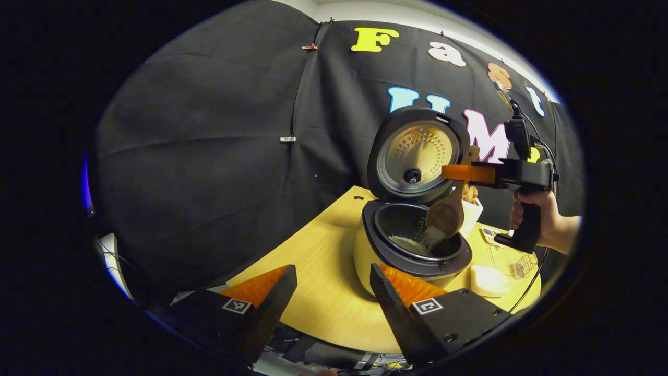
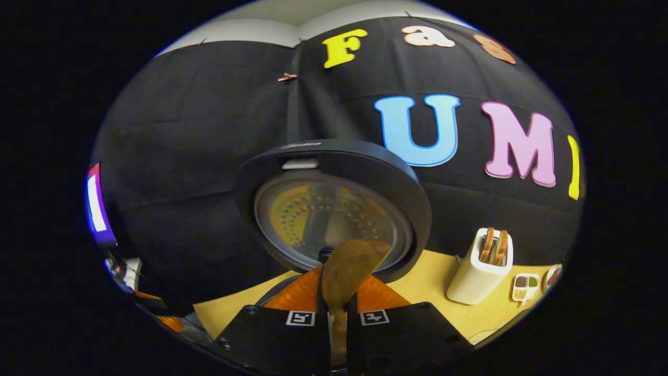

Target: Close the left gripper, press the button to open the rice cooker; take a wooden spoon from the chopstick holder with the right hand, scoop a spoonful of rice and pour it into the rice cooker, then put the wooden spoon back into the chopstick holder.

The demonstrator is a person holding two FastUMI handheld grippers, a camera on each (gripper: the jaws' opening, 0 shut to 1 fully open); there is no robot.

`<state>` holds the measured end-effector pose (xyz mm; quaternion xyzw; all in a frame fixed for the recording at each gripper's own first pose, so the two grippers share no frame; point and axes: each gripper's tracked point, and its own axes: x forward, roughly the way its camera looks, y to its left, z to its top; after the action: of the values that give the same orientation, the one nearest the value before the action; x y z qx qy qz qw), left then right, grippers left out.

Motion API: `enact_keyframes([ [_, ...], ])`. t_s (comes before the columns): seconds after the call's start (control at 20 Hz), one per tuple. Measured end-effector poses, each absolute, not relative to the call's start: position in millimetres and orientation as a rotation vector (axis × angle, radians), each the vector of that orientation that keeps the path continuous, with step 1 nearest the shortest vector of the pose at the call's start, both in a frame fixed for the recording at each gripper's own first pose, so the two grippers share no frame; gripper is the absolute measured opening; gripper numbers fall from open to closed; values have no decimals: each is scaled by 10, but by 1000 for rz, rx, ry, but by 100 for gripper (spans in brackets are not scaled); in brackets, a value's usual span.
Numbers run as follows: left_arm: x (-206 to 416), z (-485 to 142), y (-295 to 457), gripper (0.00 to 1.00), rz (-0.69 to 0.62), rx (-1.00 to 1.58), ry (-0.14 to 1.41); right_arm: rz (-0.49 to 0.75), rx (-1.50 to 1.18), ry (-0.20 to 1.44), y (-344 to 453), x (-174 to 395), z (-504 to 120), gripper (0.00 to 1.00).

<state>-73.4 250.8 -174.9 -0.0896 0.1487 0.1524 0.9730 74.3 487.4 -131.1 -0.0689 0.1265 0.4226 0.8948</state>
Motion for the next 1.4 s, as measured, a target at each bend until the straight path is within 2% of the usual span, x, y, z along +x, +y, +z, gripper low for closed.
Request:
enact_keyframes([
  [0.45, -730, -1757, 2531, 96, 312, -178, 293, 956, -315, 210, 4962, 551, -1486, 16],
  [0.65, -738, -1745, 2498, 96, 308, -177, 288, 940, -260, 238, 4912, 573, -1422, 17],
  [0.75, -730, -1729, 2469, 96, 302, -169, 285, 904, -203, 256, 4848, 633, -1309, 17],
  [0.8, -721, -1714, 2448, 93, 295, -156, 284, 887, -165, 268, 4804, 661, -1238, 17],
  [0.9, -689, -1650, 2413, 96, 279, -124, 270, 848, -72, 287, 4670, 731, -1061, 16],
  [1.05, -609, -1547, 2280, 96, 235, -105, 252, 751, 59, 307, 4340, 884, -798, 17],
  [1.2, -499, -1439, 2075, 96, 174, -100, 235, 645, 126, 321, 3835, 995, -619, 16],
  [1.25, -463, -1388, 2006, 96, 153, -96, 227, 611, 147, 320, 3631, 1029, -556, 12],
  [1.4, -343, -1308, 1771, 96, 96, -99, 217, 504, 167, 282, 2935, 1128, -378, 16],
])
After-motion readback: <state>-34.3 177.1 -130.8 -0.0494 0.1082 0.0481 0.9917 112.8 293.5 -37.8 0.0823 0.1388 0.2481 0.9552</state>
